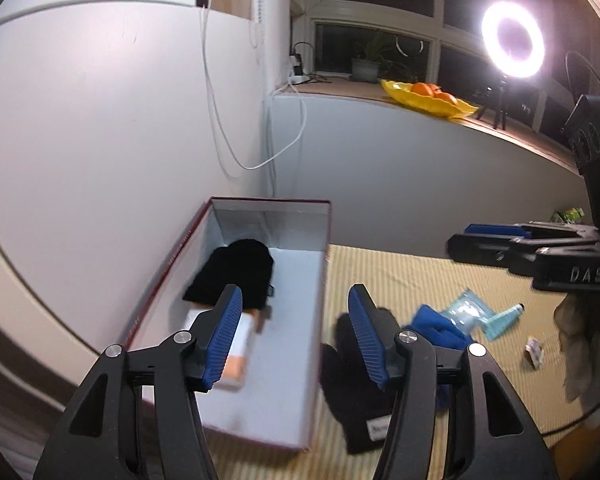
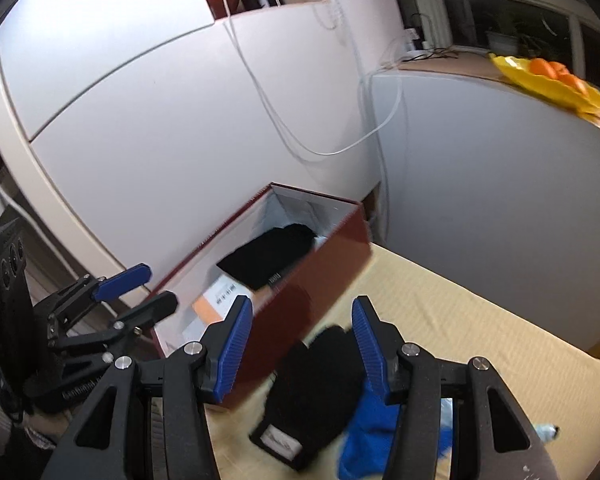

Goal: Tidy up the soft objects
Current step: 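Move the left tool back over the bed to the teal funnel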

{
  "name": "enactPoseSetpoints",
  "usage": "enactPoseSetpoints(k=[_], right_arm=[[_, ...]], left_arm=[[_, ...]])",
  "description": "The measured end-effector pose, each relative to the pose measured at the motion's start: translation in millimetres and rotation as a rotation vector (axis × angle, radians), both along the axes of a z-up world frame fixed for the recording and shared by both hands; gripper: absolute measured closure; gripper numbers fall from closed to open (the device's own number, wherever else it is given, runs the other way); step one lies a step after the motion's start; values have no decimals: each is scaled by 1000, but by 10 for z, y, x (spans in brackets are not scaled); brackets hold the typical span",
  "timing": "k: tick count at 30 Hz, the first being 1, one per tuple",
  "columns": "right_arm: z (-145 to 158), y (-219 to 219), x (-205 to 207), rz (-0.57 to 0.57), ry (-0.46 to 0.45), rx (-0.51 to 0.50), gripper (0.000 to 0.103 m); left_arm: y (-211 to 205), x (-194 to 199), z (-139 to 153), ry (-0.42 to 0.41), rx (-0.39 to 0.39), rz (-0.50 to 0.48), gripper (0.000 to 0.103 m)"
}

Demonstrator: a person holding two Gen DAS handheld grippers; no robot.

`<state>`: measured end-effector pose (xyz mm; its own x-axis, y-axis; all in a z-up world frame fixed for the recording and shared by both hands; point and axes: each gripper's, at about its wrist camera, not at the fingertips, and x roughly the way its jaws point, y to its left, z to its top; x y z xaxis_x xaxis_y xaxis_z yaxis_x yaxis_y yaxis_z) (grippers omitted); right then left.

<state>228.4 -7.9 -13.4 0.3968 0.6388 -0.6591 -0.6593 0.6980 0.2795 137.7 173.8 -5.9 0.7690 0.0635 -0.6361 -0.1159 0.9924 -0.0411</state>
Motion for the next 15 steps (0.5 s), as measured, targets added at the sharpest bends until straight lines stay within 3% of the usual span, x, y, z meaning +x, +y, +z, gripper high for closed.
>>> enactPoseSetpoints(k=[4, 7, 15], right_arm=[[-26, -365, -151, -17, 2, -4, 53], [-84, -643, -299, -43, -2, -22, 43], [-384, -1140, -638, -64, 20, -98, 43]], left_arm=[[-191, -198, -59, 7, -9, -33, 48], [-383, -349, -121, 4, 18, -47, 48], [-863, -660, -309, 14, 12, -126, 43]])
